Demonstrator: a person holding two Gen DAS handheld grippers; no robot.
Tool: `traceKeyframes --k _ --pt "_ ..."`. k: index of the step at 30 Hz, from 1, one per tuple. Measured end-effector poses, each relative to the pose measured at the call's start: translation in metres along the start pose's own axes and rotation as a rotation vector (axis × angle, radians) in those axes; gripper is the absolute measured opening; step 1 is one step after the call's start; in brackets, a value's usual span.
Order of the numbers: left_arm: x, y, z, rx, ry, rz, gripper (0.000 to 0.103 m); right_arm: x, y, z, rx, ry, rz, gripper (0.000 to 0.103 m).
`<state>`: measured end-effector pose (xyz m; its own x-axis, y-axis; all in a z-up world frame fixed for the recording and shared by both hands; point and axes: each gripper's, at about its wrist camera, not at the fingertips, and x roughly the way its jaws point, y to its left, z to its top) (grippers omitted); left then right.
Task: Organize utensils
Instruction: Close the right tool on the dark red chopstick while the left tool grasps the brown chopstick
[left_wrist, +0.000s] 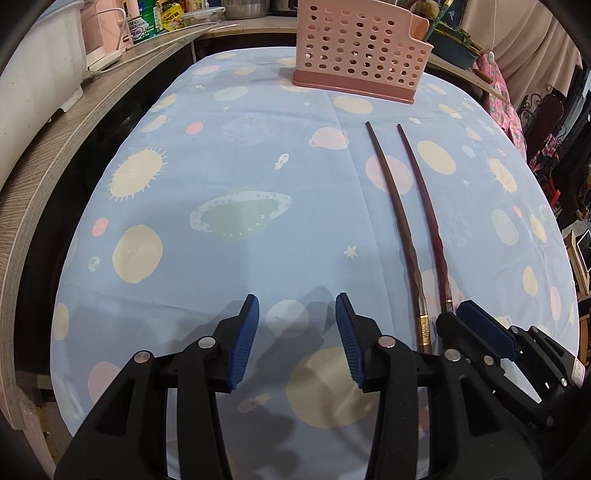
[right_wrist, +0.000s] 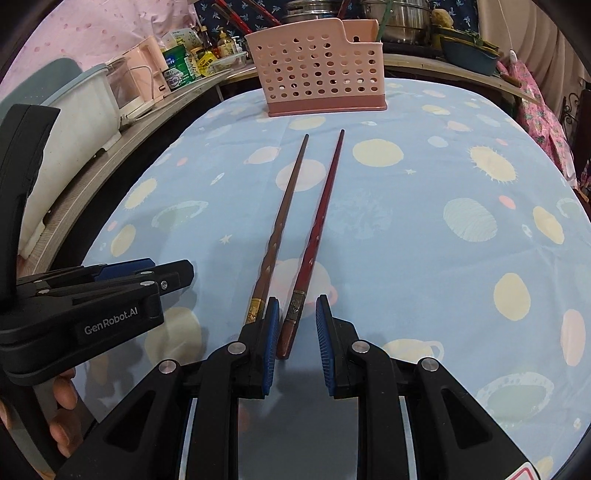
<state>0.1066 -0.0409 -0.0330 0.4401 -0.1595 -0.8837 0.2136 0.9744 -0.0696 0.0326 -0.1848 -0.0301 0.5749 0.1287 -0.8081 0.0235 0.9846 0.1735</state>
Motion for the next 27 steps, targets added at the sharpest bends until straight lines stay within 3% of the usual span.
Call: traceKeyframes --k 7,21,27 --pt "-0.002 -0.008 -0.002 0.021 -0.003 -0.009 0.048 -0.002 -0.006 -0.002 0.005 -0.004 -0.022 0.009" --pt "-0.002 -0.045 -0.011 0.098 0.013 -0.069 0.062 -0.013 -0.040 -0.008 0.086 -0.025 -0.066 0.007" --pt "0.003 -0.057 -0.014 0.122 0.019 -0.062 0.062 -0.015 -0.043 -0.010 0.092 -0.027 -0.066 0.007"
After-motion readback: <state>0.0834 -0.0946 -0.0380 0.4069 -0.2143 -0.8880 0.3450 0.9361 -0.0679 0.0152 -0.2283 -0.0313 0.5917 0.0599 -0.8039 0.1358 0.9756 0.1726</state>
